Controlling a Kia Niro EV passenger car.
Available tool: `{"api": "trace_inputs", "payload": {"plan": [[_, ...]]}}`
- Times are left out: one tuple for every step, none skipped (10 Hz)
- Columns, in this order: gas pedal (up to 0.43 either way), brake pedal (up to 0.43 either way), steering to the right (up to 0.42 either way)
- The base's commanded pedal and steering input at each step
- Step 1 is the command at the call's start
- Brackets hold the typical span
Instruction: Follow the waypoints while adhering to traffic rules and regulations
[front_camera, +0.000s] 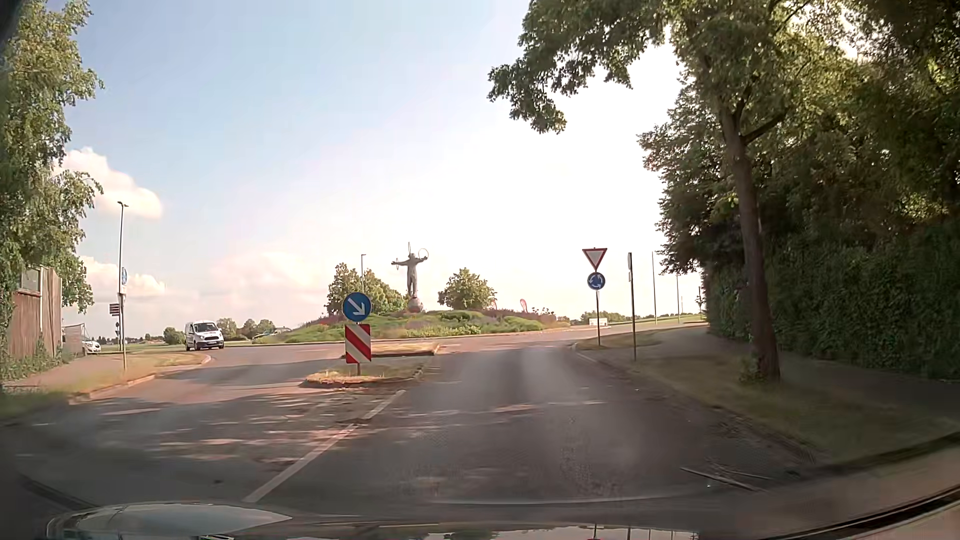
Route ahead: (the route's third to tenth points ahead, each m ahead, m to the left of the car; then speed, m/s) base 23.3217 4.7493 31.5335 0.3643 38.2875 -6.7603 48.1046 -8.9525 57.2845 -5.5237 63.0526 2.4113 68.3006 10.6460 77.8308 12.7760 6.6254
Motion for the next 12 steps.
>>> {"api": "trace_inputs", "payload": {"plan": [[0.0,0.055,-0.003],[0.0,0.055,-0.005],[0.0,0.055,-0.008],[0.0,0.055,-0.011],[0.0,0.055,-0.008],[0.0,0.049,-0.006],[0.0,0.055,-0.007],[0.0,0.067,-0.008],[0.0,0.073,-0.008],[0.0,0.079,-0.009],[0.0,0.079,-0.012],[0.0,0.085,-0.017]]}}
